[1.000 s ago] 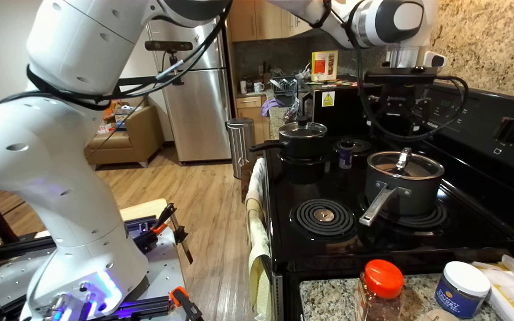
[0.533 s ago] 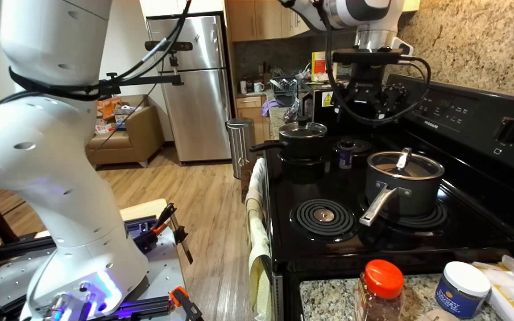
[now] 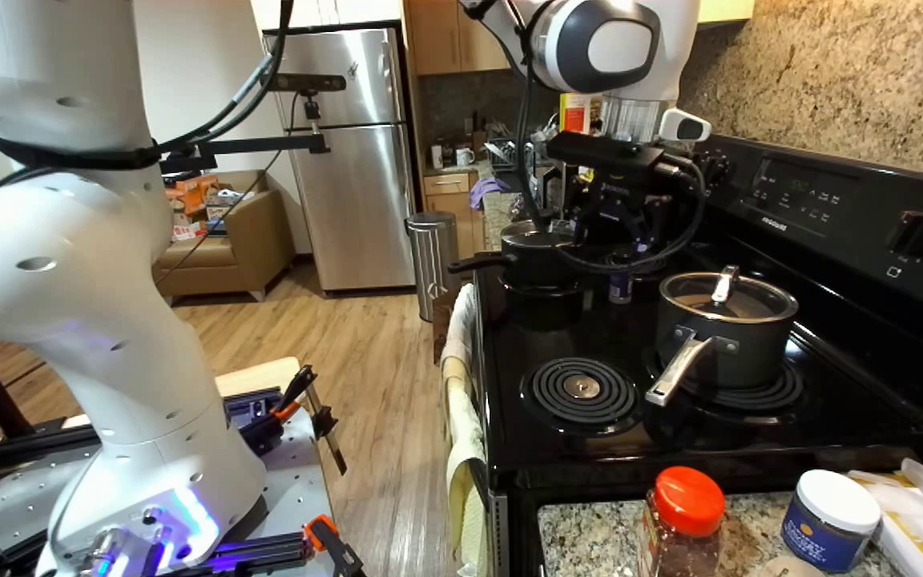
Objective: Take the lid from the stove and put it on the right black pot
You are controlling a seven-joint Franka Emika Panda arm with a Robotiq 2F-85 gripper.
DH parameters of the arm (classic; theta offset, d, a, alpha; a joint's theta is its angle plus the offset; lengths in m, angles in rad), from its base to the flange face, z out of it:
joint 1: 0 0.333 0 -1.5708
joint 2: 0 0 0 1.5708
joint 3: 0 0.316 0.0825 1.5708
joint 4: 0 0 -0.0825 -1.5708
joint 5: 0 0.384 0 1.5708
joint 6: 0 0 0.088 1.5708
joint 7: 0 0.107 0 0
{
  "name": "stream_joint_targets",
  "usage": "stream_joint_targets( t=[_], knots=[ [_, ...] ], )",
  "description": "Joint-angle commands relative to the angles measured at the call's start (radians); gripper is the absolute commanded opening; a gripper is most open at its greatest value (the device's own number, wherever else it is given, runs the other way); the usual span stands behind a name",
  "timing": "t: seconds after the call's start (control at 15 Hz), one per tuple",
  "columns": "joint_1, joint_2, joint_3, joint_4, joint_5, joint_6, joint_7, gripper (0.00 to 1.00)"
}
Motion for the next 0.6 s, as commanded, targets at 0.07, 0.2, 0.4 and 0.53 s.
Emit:
stream_joint_targets(
  t=[0.07, 0.2, 0.4, 0.53],
  knots=[
    [0.005, -0.234, -0.028, -0.307, 0.059, 0.155, 0.052, 1.0],
    [0.018, -0.334, -0.043, -0.399, 0.007, 0.097, 0.099, 1.0],
    [0.033, -0.393, -0.053, -0.405, -0.054, -0.066, 0.142, 1.0],
    [0.045, -0.399, -0.058, -0.371, -0.073, -0.182, 0.131, 1.0]
  ],
)
